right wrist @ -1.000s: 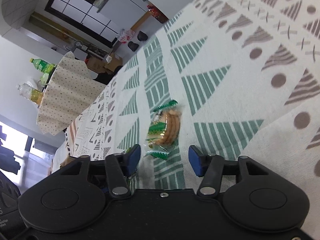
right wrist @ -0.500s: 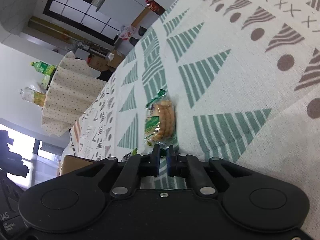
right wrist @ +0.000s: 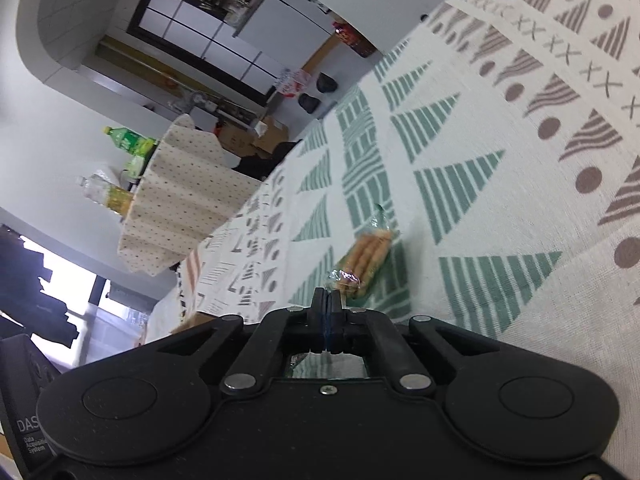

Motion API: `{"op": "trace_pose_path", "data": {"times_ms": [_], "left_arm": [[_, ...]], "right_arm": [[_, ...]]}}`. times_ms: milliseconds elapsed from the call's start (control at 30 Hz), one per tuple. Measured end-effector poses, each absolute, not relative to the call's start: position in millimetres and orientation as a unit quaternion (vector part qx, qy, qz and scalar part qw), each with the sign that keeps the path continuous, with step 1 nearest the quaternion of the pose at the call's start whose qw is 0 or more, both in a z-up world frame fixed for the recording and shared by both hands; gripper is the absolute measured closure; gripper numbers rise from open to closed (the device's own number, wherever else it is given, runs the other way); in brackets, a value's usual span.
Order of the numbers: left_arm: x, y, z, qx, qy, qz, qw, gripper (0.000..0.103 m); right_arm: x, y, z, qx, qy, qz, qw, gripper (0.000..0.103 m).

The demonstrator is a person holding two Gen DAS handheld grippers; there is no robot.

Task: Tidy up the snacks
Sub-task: 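Close the left tool on a blue candy while the right tool closes on the cake packet, then lift and carry the blue candy and cake packet over the box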

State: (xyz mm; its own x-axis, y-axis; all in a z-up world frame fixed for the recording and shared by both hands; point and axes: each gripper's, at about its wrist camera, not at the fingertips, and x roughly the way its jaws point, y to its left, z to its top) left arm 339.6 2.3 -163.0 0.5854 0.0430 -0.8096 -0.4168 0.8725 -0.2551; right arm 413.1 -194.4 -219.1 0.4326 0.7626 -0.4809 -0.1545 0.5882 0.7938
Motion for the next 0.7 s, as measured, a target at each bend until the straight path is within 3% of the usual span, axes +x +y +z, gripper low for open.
{"op": "trace_pose_path", "data": {"times_ms": [700], "left_arm": [[290.9, 6.6, -94.6, -0.204, 0.383, 0.154, 0.888, 0.061]], "right_arm": [[387.8, -185.1, -164.6, 0.349, 0.394, 0.353, 0.774, 0.103]]}}
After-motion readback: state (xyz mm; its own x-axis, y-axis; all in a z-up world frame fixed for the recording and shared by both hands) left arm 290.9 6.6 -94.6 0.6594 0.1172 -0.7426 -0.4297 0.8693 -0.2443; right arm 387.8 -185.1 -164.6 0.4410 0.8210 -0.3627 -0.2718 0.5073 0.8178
